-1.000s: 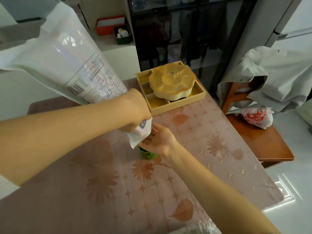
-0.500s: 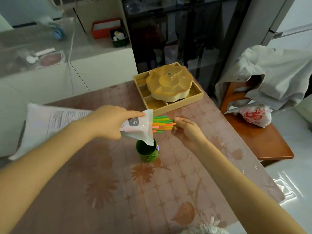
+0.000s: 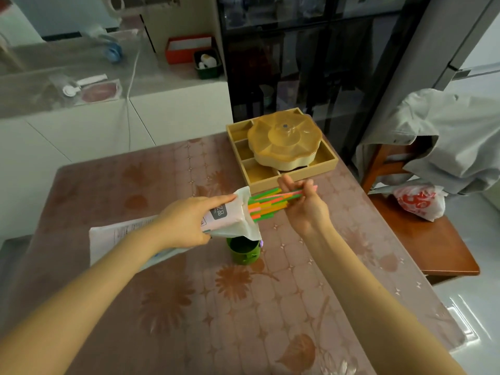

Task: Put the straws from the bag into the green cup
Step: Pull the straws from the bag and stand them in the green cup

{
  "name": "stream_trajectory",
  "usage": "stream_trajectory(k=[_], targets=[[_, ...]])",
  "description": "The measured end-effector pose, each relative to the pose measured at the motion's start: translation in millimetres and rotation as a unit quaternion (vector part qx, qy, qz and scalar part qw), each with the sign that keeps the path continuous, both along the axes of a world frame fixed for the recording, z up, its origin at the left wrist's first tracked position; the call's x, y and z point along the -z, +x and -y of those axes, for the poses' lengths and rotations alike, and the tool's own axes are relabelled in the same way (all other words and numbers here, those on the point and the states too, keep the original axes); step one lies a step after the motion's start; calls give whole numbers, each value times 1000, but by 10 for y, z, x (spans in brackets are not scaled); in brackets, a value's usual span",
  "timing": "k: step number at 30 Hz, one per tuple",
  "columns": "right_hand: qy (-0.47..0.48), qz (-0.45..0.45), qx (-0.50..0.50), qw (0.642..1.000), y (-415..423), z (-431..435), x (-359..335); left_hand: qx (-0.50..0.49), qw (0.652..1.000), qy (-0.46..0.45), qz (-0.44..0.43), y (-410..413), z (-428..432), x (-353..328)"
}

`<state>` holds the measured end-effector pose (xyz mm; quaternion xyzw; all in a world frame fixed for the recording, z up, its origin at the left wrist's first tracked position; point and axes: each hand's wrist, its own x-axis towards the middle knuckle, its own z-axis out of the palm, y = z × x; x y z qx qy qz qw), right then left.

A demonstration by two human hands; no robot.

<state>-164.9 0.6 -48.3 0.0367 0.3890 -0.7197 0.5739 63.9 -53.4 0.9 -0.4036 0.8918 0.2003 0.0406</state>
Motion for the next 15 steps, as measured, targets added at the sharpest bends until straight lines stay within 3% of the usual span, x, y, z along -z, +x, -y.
stream_trajectory(k=[7, 11, 15], targets=[[-20, -77, -178, 981, 92, -92, -2, -15, 995, 33, -90, -42, -41, 186], [12, -84, -78, 993, 119, -29, -48, -11, 995, 37, -95, -35, -74, 244], [88, -247, -24, 965, -63, -10, -125, -27, 994, 37, -99, 60, -39, 311]])
